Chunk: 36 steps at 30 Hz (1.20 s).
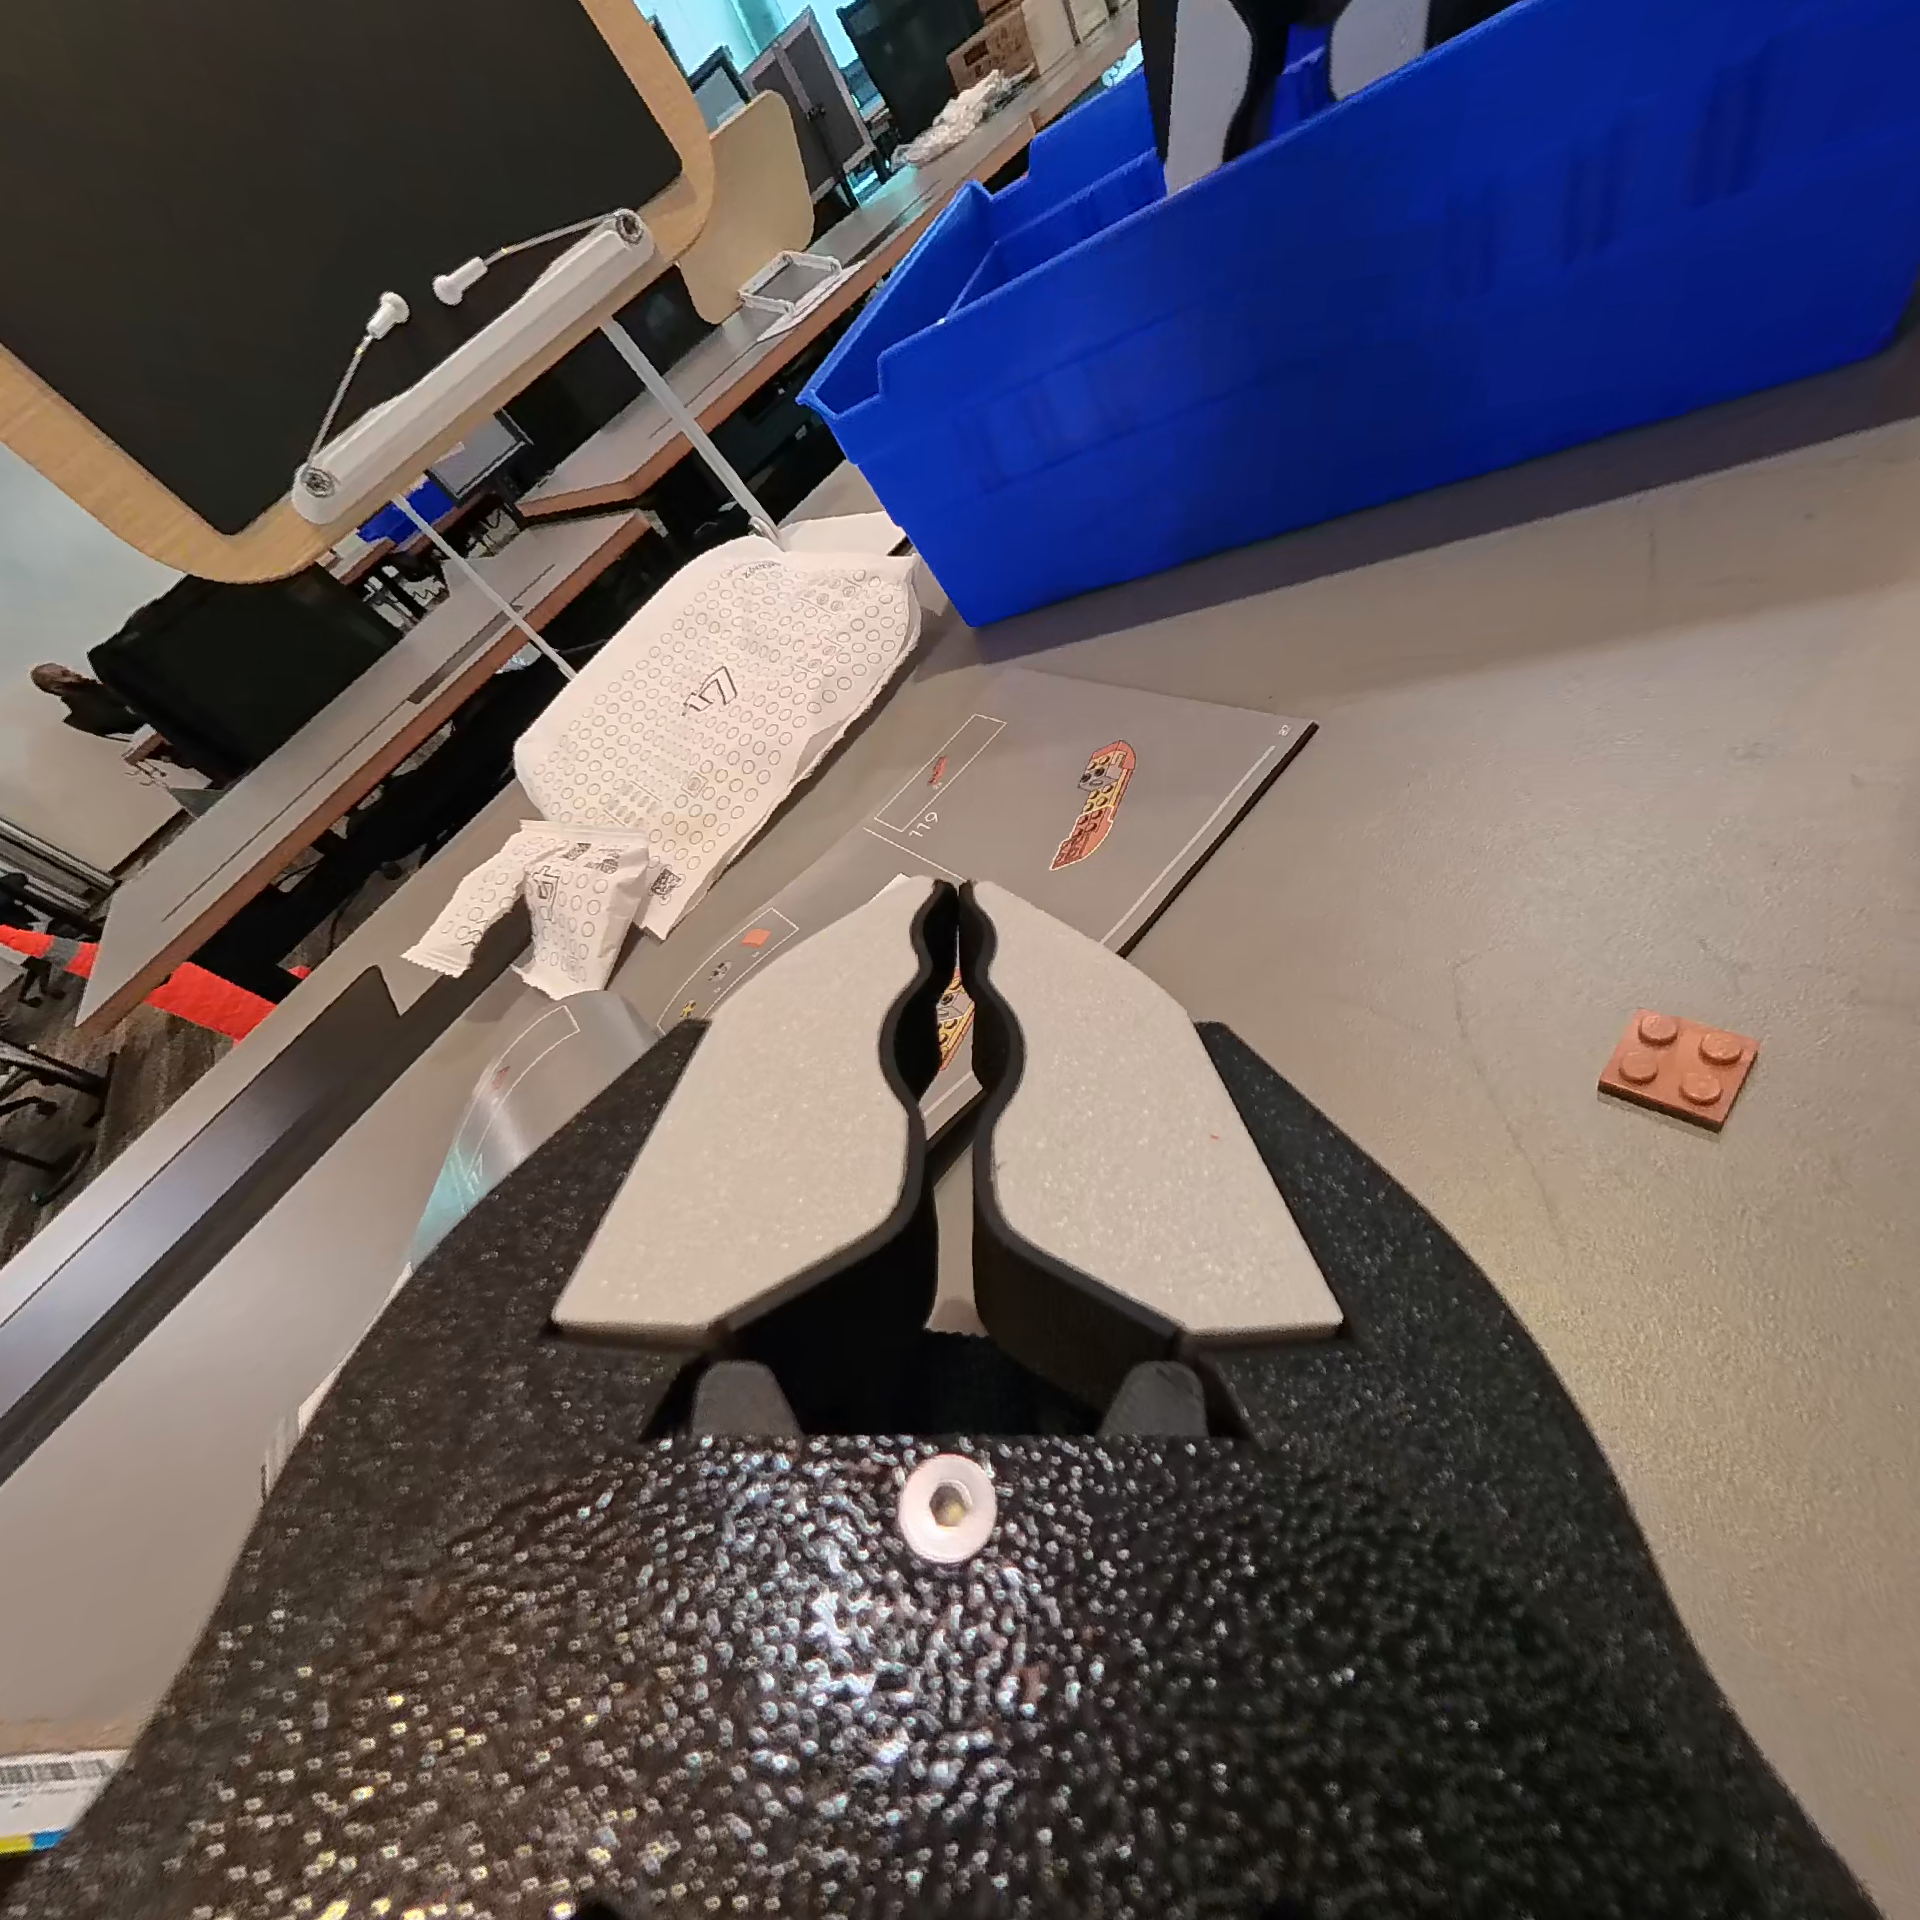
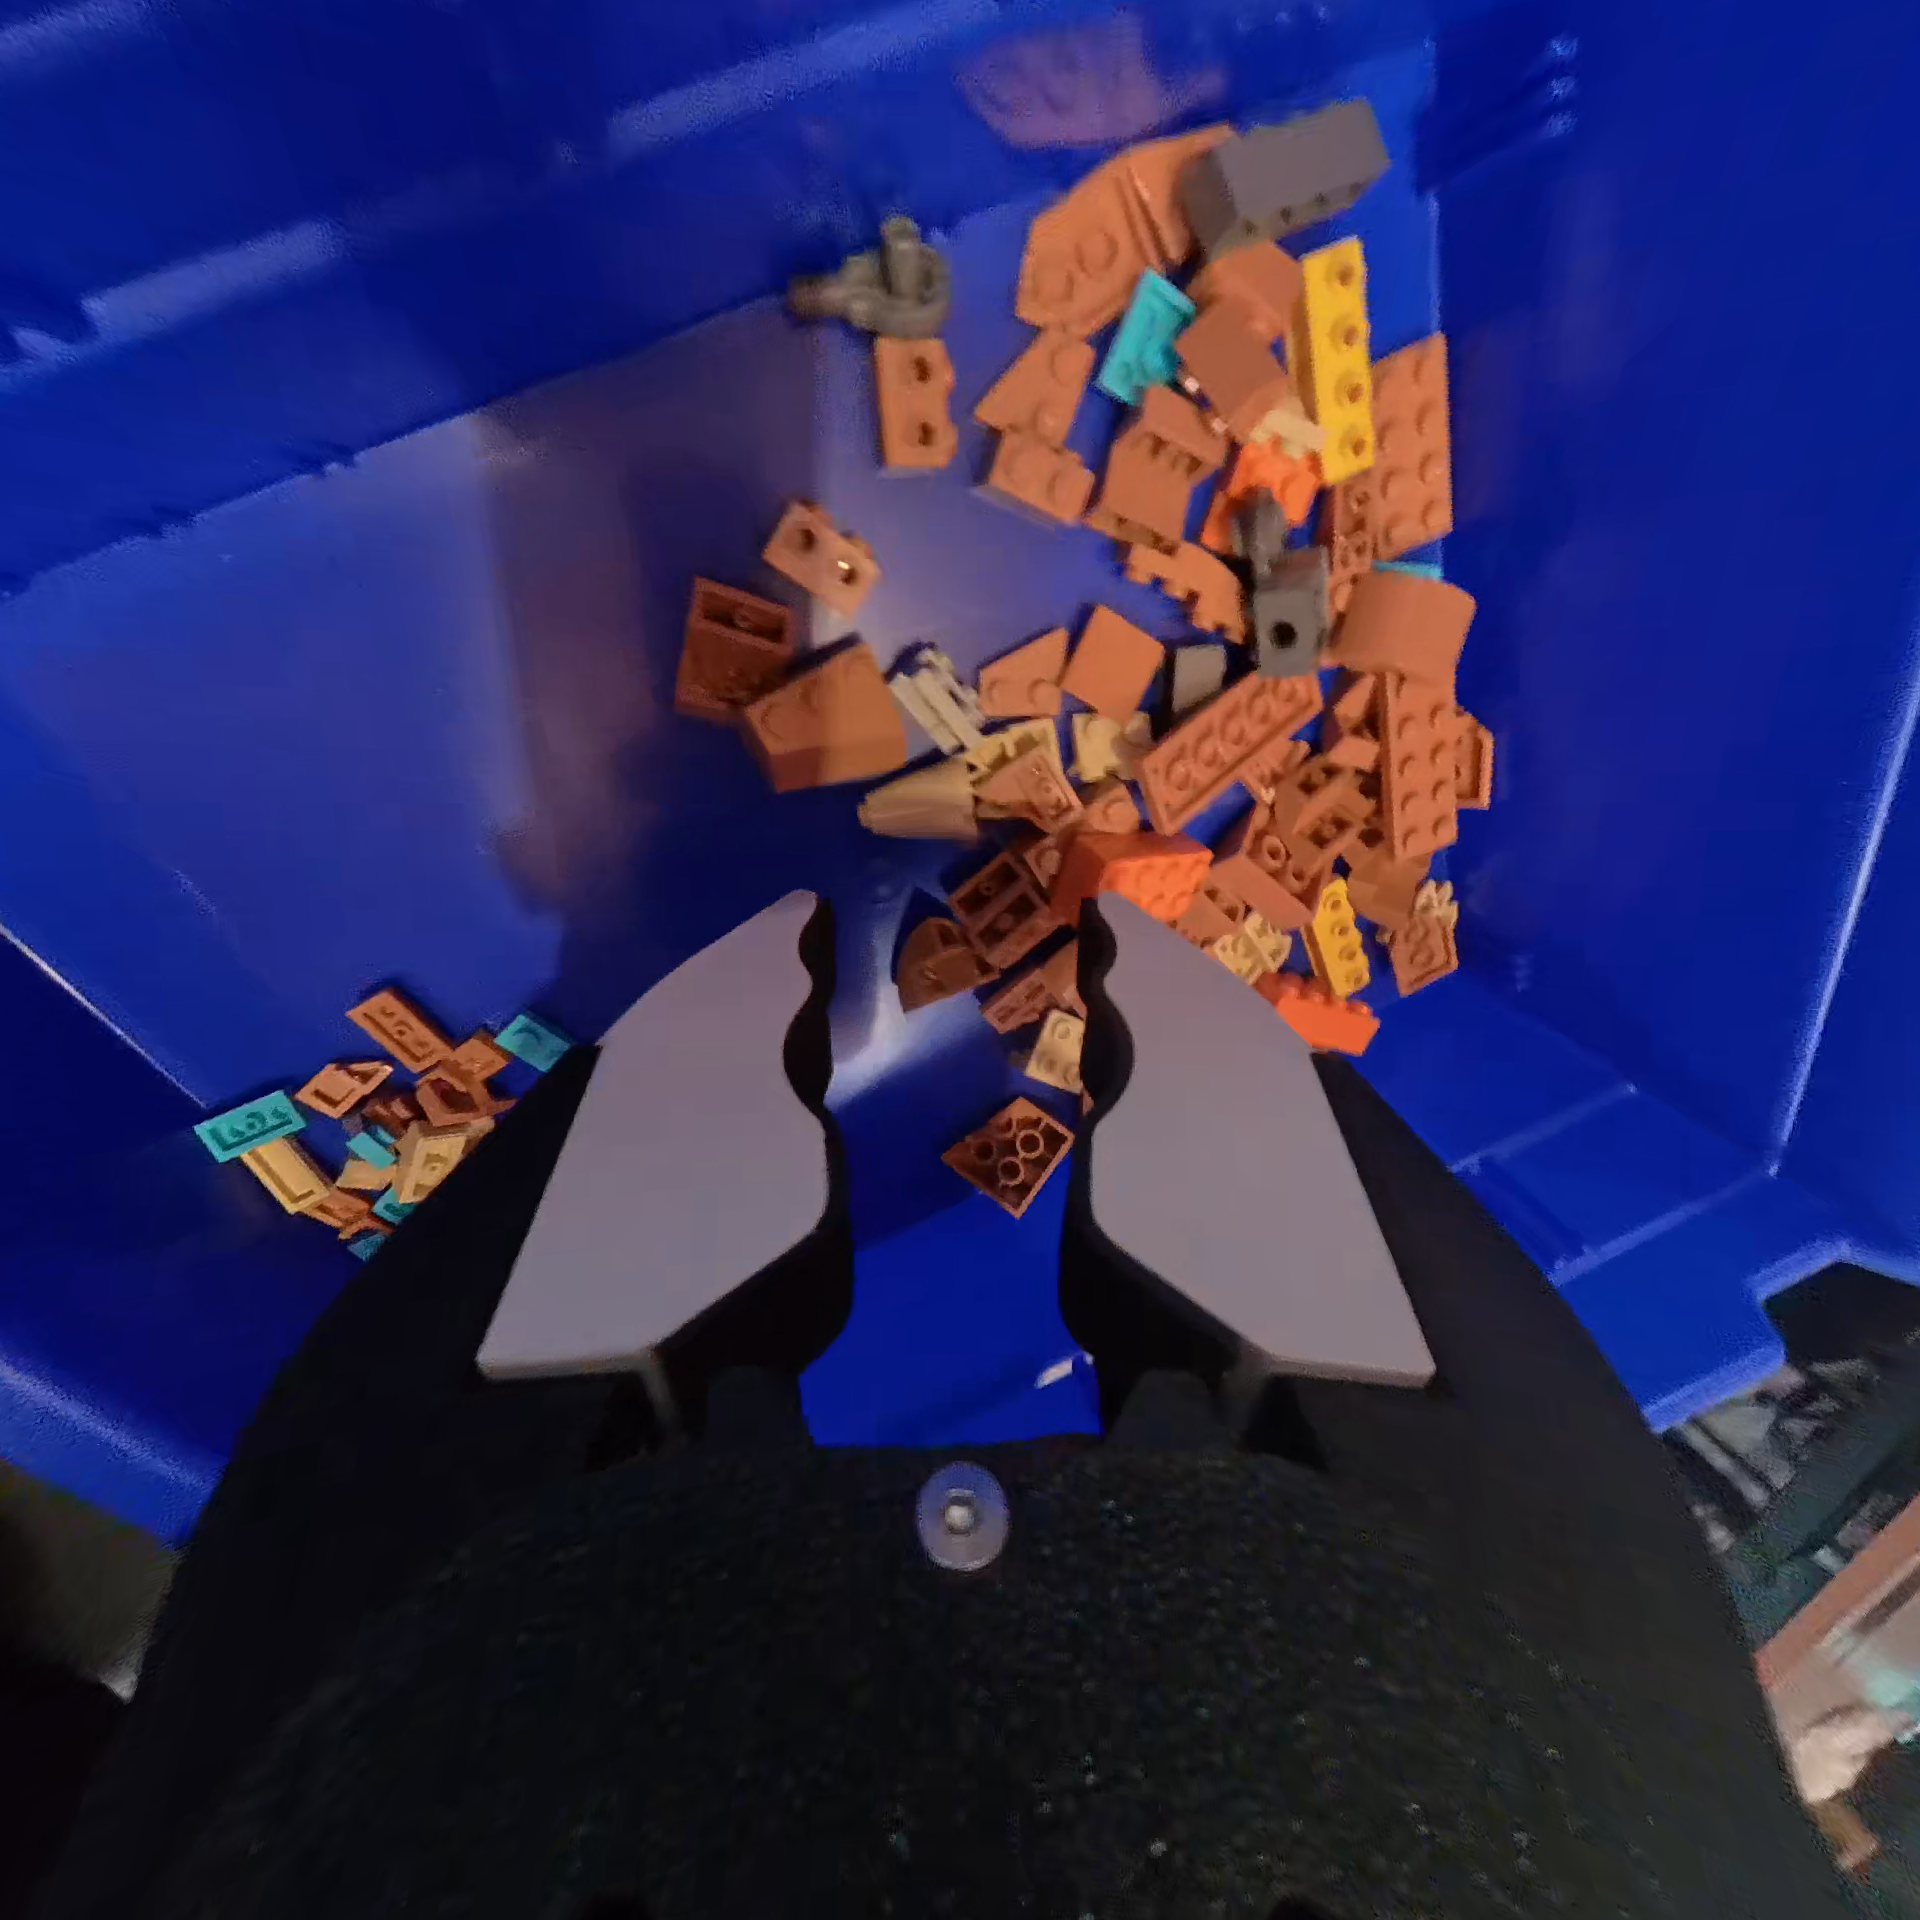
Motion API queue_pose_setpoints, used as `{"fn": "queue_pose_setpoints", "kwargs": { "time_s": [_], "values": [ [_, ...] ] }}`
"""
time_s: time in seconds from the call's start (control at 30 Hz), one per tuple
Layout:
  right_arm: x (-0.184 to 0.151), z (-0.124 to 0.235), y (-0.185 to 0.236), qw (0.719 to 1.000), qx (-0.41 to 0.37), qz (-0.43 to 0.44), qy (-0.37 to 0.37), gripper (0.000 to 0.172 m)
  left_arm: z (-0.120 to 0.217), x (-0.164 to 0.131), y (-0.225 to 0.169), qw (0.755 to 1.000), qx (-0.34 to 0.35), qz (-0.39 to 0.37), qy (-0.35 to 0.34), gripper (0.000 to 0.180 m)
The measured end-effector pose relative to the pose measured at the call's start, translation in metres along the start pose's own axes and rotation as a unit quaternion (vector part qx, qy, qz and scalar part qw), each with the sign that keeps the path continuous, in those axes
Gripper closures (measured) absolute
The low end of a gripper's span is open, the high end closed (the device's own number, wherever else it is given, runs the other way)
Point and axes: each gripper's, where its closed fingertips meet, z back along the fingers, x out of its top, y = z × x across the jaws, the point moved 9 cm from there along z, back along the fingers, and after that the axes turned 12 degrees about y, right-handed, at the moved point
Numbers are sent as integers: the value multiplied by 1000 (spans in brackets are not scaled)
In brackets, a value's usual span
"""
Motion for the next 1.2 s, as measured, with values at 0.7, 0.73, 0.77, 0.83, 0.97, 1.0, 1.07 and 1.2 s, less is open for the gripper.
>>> {"fn": "queue_pose_setpoints", "kwargs": {
  "time_s": [0.7, 0.73, 0.77, 0.83, 0.97, 1.0, 1.07, 1.2],
  "values": [
    [23, 1, -20, 992, -93, -53, -71, 122, 0, -1, 1, 1000, 3, 0, 2, 180],
    [21, 3, -23, 990, -92, -68, -78, 123, 0, -1, 1, 1000, 3, 0, 2, 180],
    [18, 7, -26, 989, -92, -82, -87, 125, 0, -1, 1, 1000, 4, 1, 2, 180],
    [13, 14, -31, 984, -90, -108, -106, 127, 0, -2, 2, 1000, 6, 2, 3, 180],
    [5, 25, -39, 976, -100, -145, -130, 130, 0, -2, 3, 1000, 7, 4, 4, 180],
    [4, 26, -40, 974, -103, -149, -134, 130, 0, -2, 3, 1000, 7, 3, 5, 180],
    [4, 26, -41, 973, -102, -150, -141, 131, -1, -2, 2, 1000, 7, 1, 7, 180],
    [11, 19, -40, 974, -91, -142, -151, 131, 0, -2, 2, 1000, 7, 1, 6, 180]
  ]
}}
